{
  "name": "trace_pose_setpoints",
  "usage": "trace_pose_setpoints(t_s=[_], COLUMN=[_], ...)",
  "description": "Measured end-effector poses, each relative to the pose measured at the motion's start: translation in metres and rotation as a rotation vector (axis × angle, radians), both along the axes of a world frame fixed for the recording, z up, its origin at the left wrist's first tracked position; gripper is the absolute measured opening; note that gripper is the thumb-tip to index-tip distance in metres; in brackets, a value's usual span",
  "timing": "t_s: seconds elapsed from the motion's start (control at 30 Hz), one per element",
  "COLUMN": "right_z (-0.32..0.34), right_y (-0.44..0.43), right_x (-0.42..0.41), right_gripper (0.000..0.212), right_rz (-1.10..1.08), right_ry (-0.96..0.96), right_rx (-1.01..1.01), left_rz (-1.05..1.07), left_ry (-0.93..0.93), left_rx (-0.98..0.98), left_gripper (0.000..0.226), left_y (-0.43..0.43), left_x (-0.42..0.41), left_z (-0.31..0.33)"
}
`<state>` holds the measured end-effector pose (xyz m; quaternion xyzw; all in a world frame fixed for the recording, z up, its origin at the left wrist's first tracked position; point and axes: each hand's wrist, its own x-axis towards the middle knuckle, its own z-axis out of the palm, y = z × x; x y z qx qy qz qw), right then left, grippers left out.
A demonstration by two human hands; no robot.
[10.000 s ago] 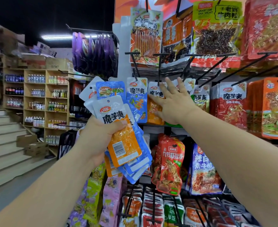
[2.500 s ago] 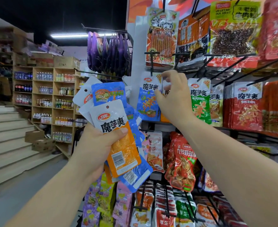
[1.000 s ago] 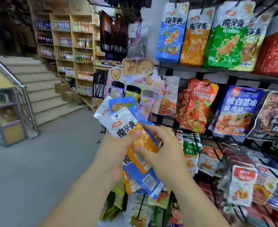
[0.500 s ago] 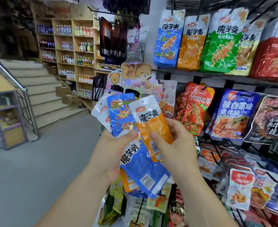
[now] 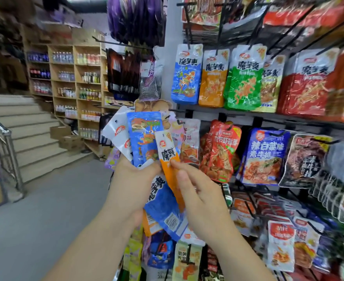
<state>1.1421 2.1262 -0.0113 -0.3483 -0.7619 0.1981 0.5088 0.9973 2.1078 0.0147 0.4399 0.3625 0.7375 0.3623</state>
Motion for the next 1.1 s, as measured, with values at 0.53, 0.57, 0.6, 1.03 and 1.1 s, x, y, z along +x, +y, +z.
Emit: trace_pose_setpoints(t_s=[0.53, 0.57, 0.6, 1.03, 1.1], right_z=[0.152, 0.167, 0.182, 0.260, 0.262], right_y=[0.042, 0.049, 0.056, 0.106, 0.107], right_x=[0.050, 0.050, 0.048, 0.020, 0.020], right_gripper=[0.039, 0.029, 0.015, 0.045, 0.048], right_rz=[-0.008, -0.032, -0.055, -0.325, -0.346], right_ry=[0.374, 0.375, 0.374, 0.351, 0.332], right_rx=[0.013, 0.031, 0.044, 0.197, 0.219], left_rz=[0.013, 0.011, 0.005, -0.052, -0.064], left_ry=[0.127, 0.127, 0.128, 0.142, 0.144], left_rx=[0.193, 0.201, 0.206, 0.169, 0.170], left_gripper=[0.032, 0.033, 0.034, 0.034, 0.034], left_y=[0.035, 0.040, 0.046, 0.076, 0.075], left_x=[-0.010, -0.009, -0.008, -0.009, -0.010], left_z=[0.085, 0.091, 0.096, 0.100, 0.100])
